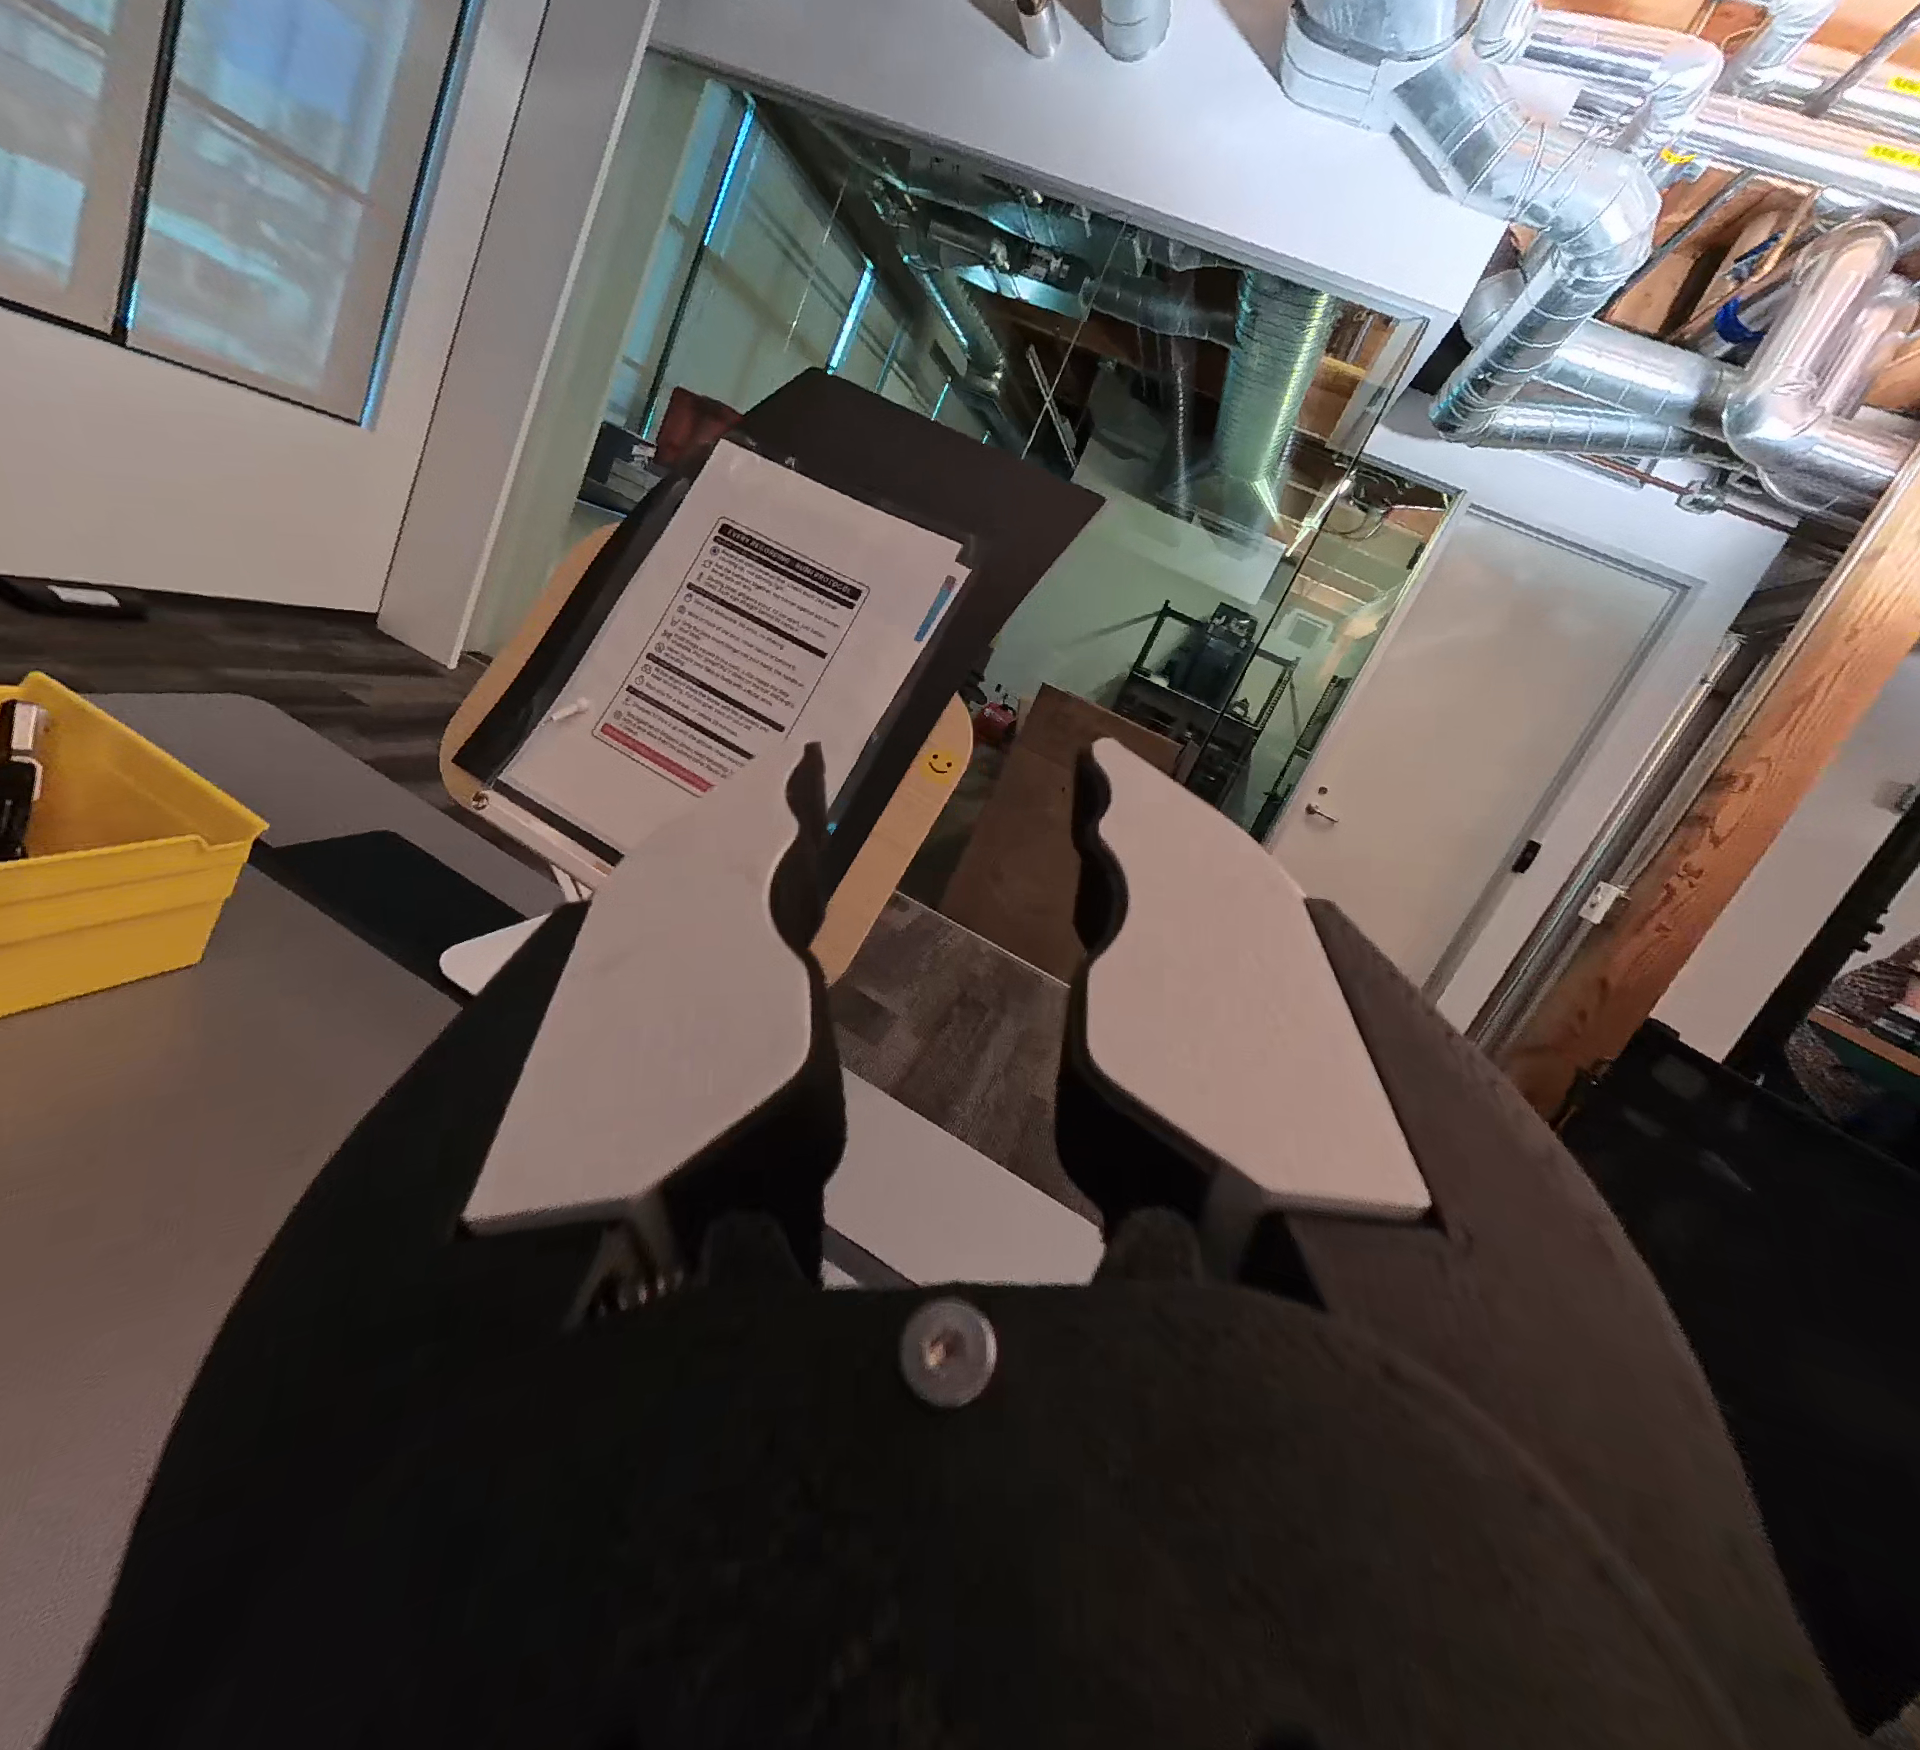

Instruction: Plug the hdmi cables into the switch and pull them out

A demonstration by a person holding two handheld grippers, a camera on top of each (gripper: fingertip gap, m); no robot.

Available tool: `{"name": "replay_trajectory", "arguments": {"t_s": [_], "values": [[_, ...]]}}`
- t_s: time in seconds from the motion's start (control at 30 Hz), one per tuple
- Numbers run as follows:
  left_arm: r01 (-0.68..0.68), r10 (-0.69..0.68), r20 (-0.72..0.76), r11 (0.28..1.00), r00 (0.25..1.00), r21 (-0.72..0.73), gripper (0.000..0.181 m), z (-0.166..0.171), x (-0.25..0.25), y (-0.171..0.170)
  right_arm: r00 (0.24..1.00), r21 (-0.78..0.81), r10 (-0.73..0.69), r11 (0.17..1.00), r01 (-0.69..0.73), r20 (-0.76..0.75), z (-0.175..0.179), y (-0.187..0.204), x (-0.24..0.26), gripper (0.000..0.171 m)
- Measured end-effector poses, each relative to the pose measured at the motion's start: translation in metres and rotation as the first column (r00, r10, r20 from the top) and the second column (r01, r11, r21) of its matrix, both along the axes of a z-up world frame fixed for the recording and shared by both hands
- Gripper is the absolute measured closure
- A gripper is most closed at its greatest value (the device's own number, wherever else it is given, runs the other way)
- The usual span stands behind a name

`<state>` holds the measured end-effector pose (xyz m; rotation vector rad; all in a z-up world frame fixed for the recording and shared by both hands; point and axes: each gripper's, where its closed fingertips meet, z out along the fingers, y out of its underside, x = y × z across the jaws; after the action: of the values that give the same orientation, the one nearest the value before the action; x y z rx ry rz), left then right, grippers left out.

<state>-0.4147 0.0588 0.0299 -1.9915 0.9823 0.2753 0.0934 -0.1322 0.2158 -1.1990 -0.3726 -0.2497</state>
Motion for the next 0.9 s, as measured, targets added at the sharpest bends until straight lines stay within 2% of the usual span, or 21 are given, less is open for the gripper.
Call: {"name": "replay_trajectory", "arguments": {"t_s": [0.13, 0.3, 0.4, 0.53, 0.6, 0.67, 0.73, 0.8, 0.9], "values": [[0.052, -0.059, 0.046, 0.988, 0.997, 0.148, 0.174, 0.041, 0.013, -0.020, 1.000, 0.006, 0.002, 1.000, -0.002, -0.030, 0.001, -0.006, 0.008, 0.127], [0.081, -0.096, 0.070, 0.978, 0.993, 0.194, 0.175, 0.056, 0.026, -0.028, 0.997, -0.015, 0.058, 0.998, -0.059, -0.059, -0.002, -0.005, 0.001, 0.128], [0.074, -0.090, 0.057, 0.967, 0.994, 0.243, 0.175, 0.068, 0.032, -0.032, 0.998, -0.054, 0.054, 0.997, -0.055, -0.027, -0.009, 0.003, -0.007, 0.128], [0.078, -0.082, 0.000, 0.940, 0.997, 0.332, 0.174, 0.092, 0.049, -0.050, 0.982, -0.140, 0.188, 0.973, -0.181, 0.038, -0.024, 0.015, -0.052, 0.127], [0.103, -0.114, 0.003, 0.906, 0.993, 0.410, 0.173, 0.113, 0.070, -0.068, 0.988, -0.130, 0.129, 0.984, -0.117, 0.084, -0.023, 0.020, -0.058, 0.128], [0.114, -0.172, 0.069, 0.857, 0.983, 0.502, 0.174, 0.139, 0.098, -0.090, 0.990, -0.120, 0.087, 0.990, -0.073, 0.113, -0.021, 0.020, -0.059, 0.127], [0.123, -0.280, 0.214, 0.829, 0.936, 0.546, 0.174, 0.160, 0.134, -0.118, 0.990, -0.120, 0.088, 0.990, -0.075, 0.108, -0.019, 0.016, -0.056, 0.128], [0.267, -0.447, 0.280, 0.823, 0.850, 0.502, 0.174, 0.153, 0.183, -0.150, 0.994, -0.115, 0.081, 0.991, -0.072, 0.077, -0.016, 0.011, -0.046, 0.128], [0.479, -0.564, 0.236, 0.812, 0.791, 0.334, 0.175, 0.102, 0.257, -0.174, 0.999, -0.096, 0.046, 0.994, -0.043, 0.029, -0.010, 0.000, -0.023, 0.129]]}}
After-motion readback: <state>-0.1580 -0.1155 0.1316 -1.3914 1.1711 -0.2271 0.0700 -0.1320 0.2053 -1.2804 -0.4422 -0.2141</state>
